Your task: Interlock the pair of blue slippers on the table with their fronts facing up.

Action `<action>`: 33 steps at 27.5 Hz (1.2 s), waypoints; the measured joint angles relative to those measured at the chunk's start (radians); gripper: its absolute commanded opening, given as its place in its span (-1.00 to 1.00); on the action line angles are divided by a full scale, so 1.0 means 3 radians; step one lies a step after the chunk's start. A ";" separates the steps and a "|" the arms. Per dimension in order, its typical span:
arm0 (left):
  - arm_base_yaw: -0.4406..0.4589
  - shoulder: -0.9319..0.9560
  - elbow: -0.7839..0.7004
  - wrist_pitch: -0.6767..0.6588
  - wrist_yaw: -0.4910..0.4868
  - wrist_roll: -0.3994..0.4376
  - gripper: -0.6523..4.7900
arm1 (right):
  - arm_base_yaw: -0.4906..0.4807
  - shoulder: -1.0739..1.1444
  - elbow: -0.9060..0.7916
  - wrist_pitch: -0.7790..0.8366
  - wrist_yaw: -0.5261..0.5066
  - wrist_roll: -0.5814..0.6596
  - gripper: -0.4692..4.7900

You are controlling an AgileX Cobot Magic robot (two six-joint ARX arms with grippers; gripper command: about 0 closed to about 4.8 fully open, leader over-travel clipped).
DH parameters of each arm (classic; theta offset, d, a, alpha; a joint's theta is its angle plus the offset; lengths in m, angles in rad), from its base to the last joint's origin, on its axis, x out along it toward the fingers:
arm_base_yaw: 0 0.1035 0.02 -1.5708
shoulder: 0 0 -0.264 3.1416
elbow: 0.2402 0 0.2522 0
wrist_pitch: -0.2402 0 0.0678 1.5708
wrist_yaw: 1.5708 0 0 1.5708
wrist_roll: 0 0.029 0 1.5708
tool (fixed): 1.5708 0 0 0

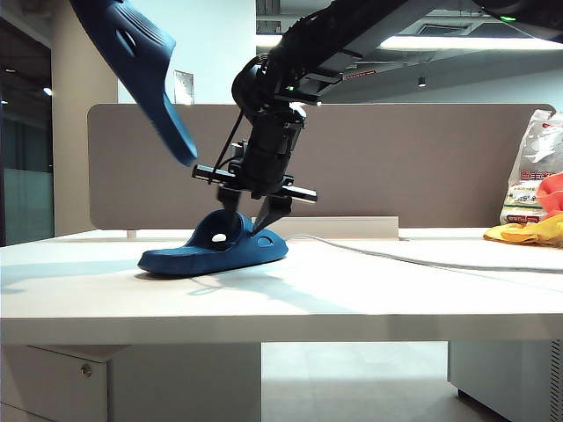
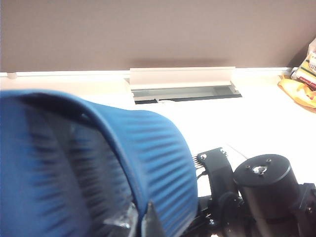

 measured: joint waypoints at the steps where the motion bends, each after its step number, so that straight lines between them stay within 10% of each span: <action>1: -0.0001 -0.0001 0.0000 0.0000 0.0000 0.0009 -0.78 | 0.0001 0.0000 0.0000 0.0008 -0.0062 -0.0022 0.07; 11: 0.0027 -0.0022 0.0000 -0.0022 0.0003 0.0094 -0.78 | -0.0075 -0.0158 0.0183 -0.0209 -0.0754 -0.0501 0.15; 17: 0.0090 -0.0022 0.0000 -0.0023 0.0004 0.0097 -0.78 | -0.0287 -0.0364 0.0183 -0.0362 -0.0956 -0.0768 -0.14; 22: 0.0084 -0.0022 0.0000 -0.0023 0.0146 0.0095 -0.78 | -0.0813 -0.0273 0.0198 0.0058 -0.2397 -0.0228 -0.14; 33: 0.0085 -0.0023 0.0000 -0.0173 0.0535 0.0086 -0.78 | -0.1377 0.0020 0.0182 0.0563 -0.3768 0.0086 -0.14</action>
